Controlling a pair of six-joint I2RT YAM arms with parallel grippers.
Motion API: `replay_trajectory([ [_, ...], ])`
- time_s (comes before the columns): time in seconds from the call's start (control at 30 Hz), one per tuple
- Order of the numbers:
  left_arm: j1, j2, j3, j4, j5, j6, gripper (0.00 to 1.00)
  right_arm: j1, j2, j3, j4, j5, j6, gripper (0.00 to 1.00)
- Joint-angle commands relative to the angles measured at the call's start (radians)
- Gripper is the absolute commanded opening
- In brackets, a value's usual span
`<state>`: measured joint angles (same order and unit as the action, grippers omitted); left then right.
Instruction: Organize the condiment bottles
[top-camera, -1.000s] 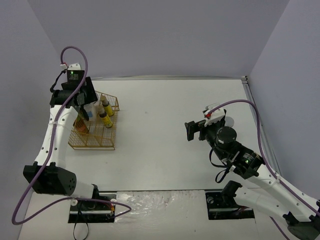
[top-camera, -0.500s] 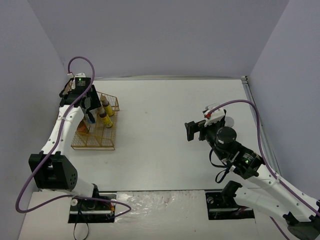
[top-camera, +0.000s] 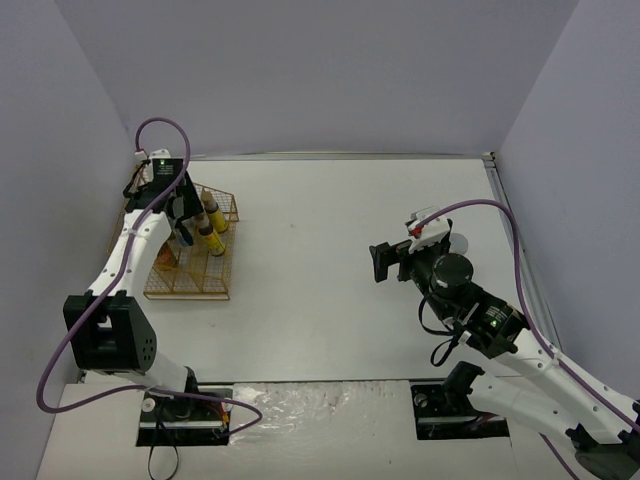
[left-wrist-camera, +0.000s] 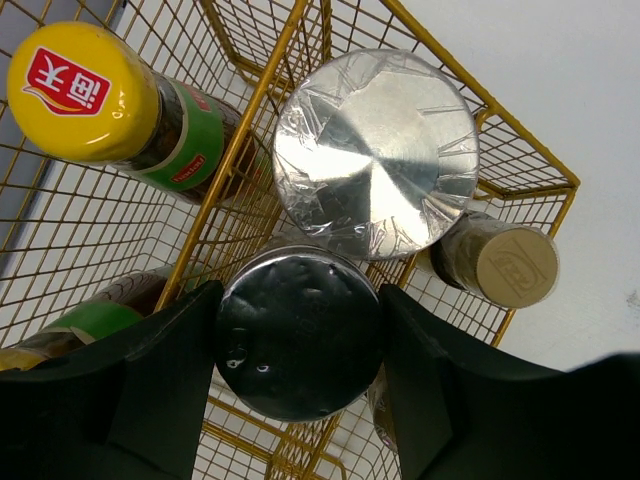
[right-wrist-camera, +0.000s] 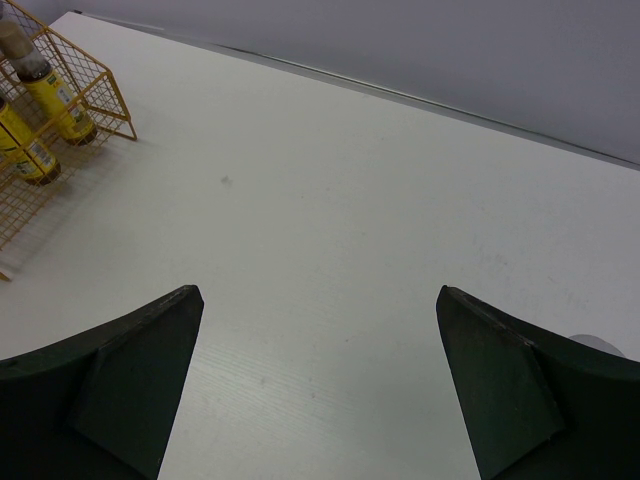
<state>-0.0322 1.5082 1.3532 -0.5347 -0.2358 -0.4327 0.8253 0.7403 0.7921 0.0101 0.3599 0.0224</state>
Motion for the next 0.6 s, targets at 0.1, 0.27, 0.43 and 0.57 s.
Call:
replay_trajectory([
  [0.1,0.016,-0.029,0.024,0.110,-0.030,-0.014,0.78,-0.003,0.004,0.003,0.059,0.022,0.004,1.00],
  [0.27,0.018,-0.034,0.056,0.069,-0.011,-0.020,0.92,-0.003,0.001,0.012,0.058,0.019,0.005,1.00],
  [0.43,0.018,-0.080,0.121,-0.013,0.070,-0.029,0.97,-0.005,0.011,0.032,0.020,0.133,0.051,1.00],
  [0.57,0.017,-0.130,0.155,-0.057,0.148,-0.026,0.97,-0.025,0.040,0.057,-0.063,0.278,0.121,1.00],
])
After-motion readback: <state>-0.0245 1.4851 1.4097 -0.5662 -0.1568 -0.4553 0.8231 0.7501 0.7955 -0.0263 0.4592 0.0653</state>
